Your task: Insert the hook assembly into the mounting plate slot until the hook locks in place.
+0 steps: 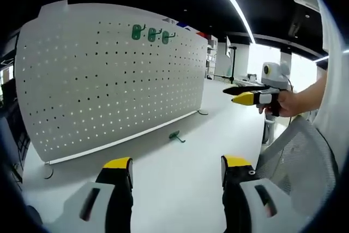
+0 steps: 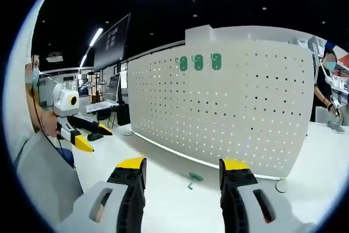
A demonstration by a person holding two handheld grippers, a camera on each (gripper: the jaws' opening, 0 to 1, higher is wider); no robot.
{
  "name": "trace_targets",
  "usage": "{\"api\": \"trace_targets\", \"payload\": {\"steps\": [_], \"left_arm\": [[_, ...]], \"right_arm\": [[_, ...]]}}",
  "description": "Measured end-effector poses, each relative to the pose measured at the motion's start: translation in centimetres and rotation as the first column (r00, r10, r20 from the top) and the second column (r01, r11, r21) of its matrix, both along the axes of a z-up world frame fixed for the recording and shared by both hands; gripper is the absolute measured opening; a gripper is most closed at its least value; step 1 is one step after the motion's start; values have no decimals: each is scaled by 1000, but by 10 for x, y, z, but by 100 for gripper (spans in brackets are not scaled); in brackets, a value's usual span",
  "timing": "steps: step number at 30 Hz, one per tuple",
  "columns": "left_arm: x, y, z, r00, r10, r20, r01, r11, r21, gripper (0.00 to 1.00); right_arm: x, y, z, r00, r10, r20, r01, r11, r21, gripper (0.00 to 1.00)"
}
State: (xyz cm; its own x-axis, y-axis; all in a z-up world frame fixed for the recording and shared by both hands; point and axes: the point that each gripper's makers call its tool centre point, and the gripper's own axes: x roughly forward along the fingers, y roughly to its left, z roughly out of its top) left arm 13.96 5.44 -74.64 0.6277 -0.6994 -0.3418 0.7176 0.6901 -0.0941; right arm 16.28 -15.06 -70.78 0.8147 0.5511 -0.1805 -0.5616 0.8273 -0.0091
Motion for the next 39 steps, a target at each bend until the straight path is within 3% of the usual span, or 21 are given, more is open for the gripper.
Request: {"api": "trace_targets", "payload": {"steps": [16, 23, 29, 39], "left_arm": [[0, -2, 0, 1000, -8, 1, 8, 1000, 1, 68], [10, -11, 11, 999, -42, 27, 41, 999, 29, 68], [26, -24, 17, 990, -127, 57, 121, 988, 93, 69], [47, -45, 13, 968, -245, 46, 234, 956, 177, 70]], "right_arm": [[-5, -3, -5, 1000, -9, -17, 9, 1000, -4, 52], [-4, -3, -5, 1000, -9, -16, 9, 1000, -1, 52], [-5, -4, -6, 1000, -13, -22, 13, 1000, -5, 52], [-5, -5, -8, 999, -17, -30, 17, 1000, -19, 51]]}}
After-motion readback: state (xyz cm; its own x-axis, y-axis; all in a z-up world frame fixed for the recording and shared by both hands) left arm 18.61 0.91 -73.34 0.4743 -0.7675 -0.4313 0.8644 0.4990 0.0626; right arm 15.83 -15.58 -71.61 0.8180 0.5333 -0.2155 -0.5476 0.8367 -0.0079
